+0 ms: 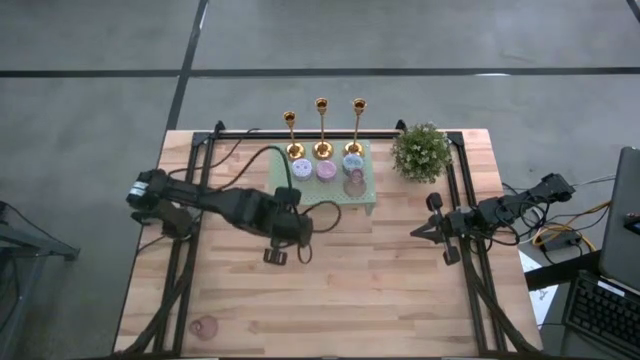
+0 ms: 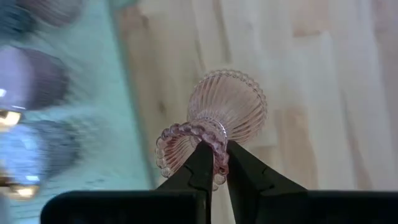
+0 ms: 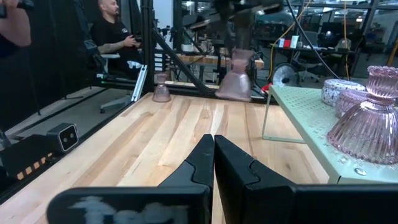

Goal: Pick & Place candle stick holders
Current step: Put the right pink glass candle holder on the shelf

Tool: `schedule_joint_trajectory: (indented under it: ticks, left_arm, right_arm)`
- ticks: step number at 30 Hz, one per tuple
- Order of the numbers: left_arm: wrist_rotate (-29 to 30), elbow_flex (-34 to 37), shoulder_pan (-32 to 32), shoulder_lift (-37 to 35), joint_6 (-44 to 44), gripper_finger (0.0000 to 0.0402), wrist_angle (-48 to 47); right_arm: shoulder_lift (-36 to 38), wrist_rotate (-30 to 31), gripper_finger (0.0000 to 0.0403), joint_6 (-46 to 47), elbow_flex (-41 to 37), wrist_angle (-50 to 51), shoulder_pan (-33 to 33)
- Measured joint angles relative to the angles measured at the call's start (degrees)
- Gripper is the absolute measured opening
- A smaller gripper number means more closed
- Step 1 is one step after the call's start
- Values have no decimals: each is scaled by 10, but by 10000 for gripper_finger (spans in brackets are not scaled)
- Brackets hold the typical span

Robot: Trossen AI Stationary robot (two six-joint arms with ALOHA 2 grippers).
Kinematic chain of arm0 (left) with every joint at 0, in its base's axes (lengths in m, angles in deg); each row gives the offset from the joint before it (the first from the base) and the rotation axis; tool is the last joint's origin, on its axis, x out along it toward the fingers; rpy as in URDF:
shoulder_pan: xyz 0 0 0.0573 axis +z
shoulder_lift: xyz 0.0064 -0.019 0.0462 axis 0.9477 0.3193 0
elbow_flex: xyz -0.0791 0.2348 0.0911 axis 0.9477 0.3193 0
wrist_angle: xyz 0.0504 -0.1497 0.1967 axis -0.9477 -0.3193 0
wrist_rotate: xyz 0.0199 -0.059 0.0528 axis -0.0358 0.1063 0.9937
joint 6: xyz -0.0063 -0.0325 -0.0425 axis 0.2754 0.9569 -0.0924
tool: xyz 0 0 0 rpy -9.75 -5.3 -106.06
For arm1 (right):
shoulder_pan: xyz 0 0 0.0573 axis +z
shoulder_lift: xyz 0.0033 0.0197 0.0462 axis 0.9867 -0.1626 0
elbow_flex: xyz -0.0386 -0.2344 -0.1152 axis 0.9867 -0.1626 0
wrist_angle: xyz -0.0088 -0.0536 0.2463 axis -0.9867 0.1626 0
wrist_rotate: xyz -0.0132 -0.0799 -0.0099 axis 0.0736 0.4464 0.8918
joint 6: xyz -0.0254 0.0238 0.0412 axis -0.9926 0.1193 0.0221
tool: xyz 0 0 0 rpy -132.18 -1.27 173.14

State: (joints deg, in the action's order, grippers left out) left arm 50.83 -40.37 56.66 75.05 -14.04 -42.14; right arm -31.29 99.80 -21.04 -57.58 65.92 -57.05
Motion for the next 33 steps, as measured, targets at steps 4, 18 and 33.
schedule_joint_trajectory:
  ticks: [4, 18, 33]
  left_arm:
    - [27, -23, 16, 0, -44, 30, 1]
    - [-5, -58, 110, 4, -137, 30, 29]
    - [51, -101, 141, 74, -256, 30, 62]
  right_arm:
    - [0, 0, 9, -1, 0, 0, 0]
    - [0, 0, 8, -1, 0, 0, 0]
    - [0, 0, 9, -1, 0, 0, 0]
